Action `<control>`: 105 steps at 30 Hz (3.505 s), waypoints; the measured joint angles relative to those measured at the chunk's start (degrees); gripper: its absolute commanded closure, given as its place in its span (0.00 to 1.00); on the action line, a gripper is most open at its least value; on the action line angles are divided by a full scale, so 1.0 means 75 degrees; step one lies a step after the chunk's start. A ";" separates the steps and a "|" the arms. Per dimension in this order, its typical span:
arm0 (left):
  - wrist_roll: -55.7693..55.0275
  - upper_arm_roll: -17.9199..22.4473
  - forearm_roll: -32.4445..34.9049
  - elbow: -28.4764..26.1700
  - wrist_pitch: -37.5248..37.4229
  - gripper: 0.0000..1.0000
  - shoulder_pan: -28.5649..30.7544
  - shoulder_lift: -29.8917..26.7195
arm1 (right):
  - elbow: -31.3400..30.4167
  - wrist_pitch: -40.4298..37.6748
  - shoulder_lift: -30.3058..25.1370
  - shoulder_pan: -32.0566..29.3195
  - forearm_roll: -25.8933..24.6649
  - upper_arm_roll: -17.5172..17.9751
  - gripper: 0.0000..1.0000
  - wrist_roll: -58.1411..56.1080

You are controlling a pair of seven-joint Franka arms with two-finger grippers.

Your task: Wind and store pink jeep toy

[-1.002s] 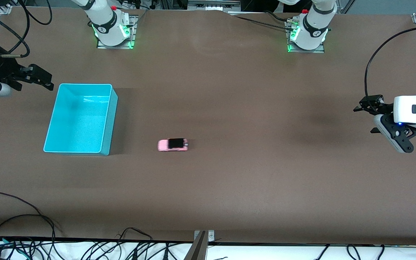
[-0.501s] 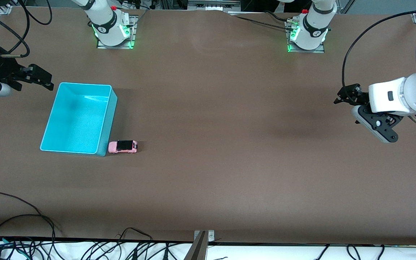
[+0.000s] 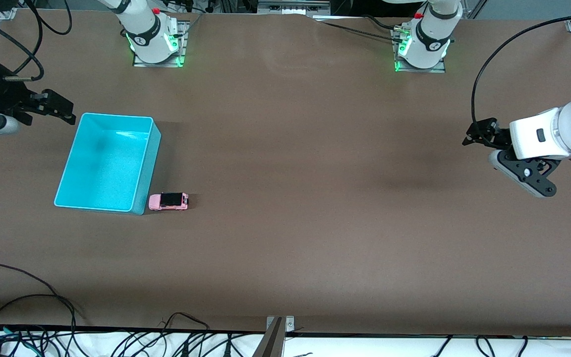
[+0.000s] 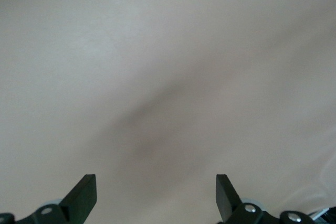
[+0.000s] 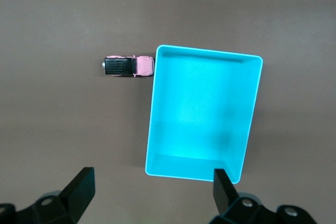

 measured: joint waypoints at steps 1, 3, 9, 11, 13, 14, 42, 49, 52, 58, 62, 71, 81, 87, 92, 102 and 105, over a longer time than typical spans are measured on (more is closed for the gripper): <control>-0.0146 0.0000 0.0003 0.0002 0.0000 0.00 0.0000 -0.0035 | 0.0000 0.0012 0.0046 0.0006 0.0000 0.0001 0.00 -0.0109; -0.0487 -0.0005 0.0003 0.0005 -0.0005 0.00 0.0000 -0.0111 | 0.0001 0.0064 0.0145 0.0019 0.0000 0.0004 0.00 -0.0482; -0.1224 -0.0041 -0.0013 0.0005 -0.0108 0.00 -0.0003 -0.0270 | 0.0003 0.0412 0.0496 0.0035 0.0000 0.0018 0.00 -0.2395; -0.1323 -0.0039 -0.0015 0.0005 -0.0153 0.00 -0.0004 -0.0279 | 0.0002 0.0556 0.0628 0.0037 0.0000 0.0023 0.00 -0.3144; -0.1350 -0.0028 -0.0016 0.0004 -0.0177 0.00 -0.0014 -0.0286 | 0.0002 0.0705 0.0761 0.0039 0.0000 0.0027 0.00 -0.3831; -0.1358 -0.0007 -0.0016 0.0003 -0.0192 0.00 -0.0039 -0.0294 | 0.0002 0.0788 0.0835 0.0041 0.0000 0.0030 0.00 -0.4175; -0.1809 0.4318 -0.0877 -0.2222 0.1058 0.00 -0.3346 -0.2270 | -0.0005 0.2725 0.3639 0.0117 0.1396 0.0444 0.00 -1.0027; -0.2171 0.4345 -0.1089 -0.2666 0.1233 0.00 -0.3353 -0.2587 | -0.0011 0.3388 0.4178 0.0199 0.1396 0.0511 0.00 -1.1050; -0.2191 0.4345 -0.1089 -0.2693 0.1242 0.00 -0.3359 -0.2618 | -0.0021 0.3663 0.4358 0.0293 0.1396 0.0528 0.00 -1.1267; -0.2192 0.4344 -0.0974 -0.2693 0.1253 0.00 -0.3396 -0.2637 | -0.0287 0.4376 0.4536 0.0452 0.1395 0.0530 0.00 -1.1404; -0.2196 0.4342 -0.0954 -0.2693 0.1251 0.00 -0.3477 -0.2639 | -0.0501 0.4716 0.4629 0.0459 0.1395 0.0527 0.00 -1.1744; -0.2217 0.4343 -0.0950 -0.2692 0.1251 0.00 -0.3526 -0.2640 | -0.0830 0.5047 0.4684 0.0454 0.1395 0.0522 0.03 -1.2120; -0.2217 0.4301 -0.0585 -0.2677 0.1250 0.00 -0.3567 -0.2640 | -0.1084 0.5221 0.4683 0.0455 0.1395 0.0522 0.76 -1.2440; -0.2237 0.4251 -0.0425 -0.2672 0.1249 0.00 -0.3571 -0.2640 | -0.1061 0.5276 0.4624 0.0460 0.1395 0.0522 0.89 -1.2474; -0.2238 0.4274 -0.0425 -0.2672 0.1247 0.00 -0.3548 -0.2640 | -0.1005 0.5297 0.4485 0.0467 0.1395 0.0524 0.89 -1.2474; -0.2239 0.4278 -0.0425 -0.2672 0.1241 0.00 -0.3547 -0.2640 | -0.0440 0.4076 0.3825 0.0470 0.1367 0.0425 0.89 -1.2473; -0.2240 0.4278 -0.0425 -0.2672 0.1240 0.00 -0.3547 -0.2640 | -0.0083 0.3285 0.3602 0.0467 0.1356 0.0237 0.89 -1.2472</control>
